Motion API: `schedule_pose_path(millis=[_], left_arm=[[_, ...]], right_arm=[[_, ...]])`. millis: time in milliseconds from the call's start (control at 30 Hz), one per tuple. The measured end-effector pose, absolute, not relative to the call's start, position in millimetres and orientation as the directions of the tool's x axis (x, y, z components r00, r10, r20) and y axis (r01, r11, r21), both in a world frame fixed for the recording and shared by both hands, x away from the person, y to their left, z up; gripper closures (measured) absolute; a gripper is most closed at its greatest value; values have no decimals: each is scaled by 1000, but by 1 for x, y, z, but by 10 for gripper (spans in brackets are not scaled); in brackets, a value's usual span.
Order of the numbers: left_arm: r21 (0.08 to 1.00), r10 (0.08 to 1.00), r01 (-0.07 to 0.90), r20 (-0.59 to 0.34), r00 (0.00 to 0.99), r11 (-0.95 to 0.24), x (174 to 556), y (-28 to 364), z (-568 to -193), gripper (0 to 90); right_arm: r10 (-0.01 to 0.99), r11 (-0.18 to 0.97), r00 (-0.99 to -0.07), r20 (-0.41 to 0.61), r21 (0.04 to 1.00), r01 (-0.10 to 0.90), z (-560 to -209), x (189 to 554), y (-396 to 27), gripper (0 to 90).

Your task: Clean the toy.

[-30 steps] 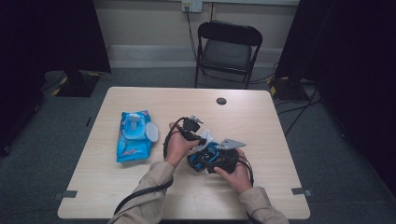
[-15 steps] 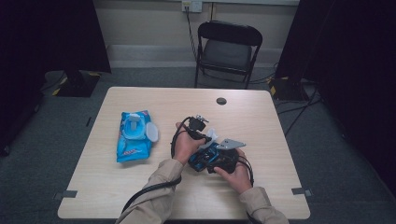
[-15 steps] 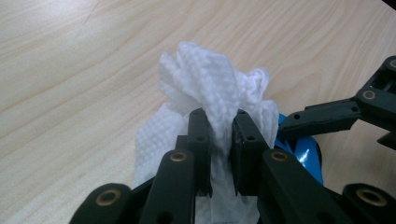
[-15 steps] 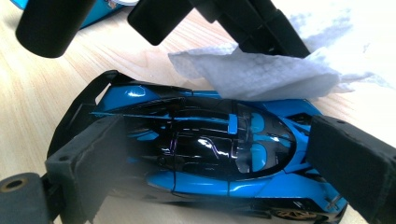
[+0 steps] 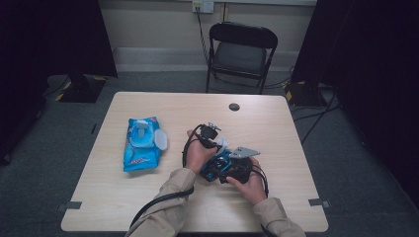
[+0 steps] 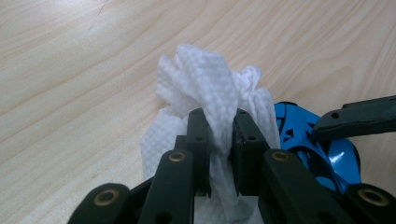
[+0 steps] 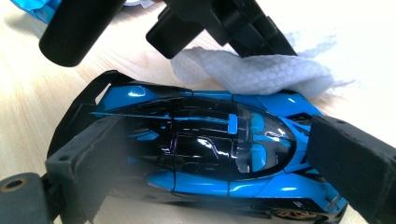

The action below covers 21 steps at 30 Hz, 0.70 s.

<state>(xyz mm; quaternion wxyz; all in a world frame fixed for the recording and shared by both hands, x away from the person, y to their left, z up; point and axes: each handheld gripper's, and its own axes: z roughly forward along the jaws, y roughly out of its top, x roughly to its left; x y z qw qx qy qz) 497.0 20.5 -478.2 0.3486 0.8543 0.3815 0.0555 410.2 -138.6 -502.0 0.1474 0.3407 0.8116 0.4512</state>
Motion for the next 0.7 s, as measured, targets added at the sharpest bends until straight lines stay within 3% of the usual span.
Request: schedule_pose_path(millis=[500,700], left_arm=[[592,675,587,-94,732,-553,496,19,-481,796],[614,682,585,-101,724,-529,494,21,-485,800]], right_arm=[[686,361,-725,68,833,420,-502,410,-139,50],[685,361,-726,68,833,420,-502,410,-138,50]])
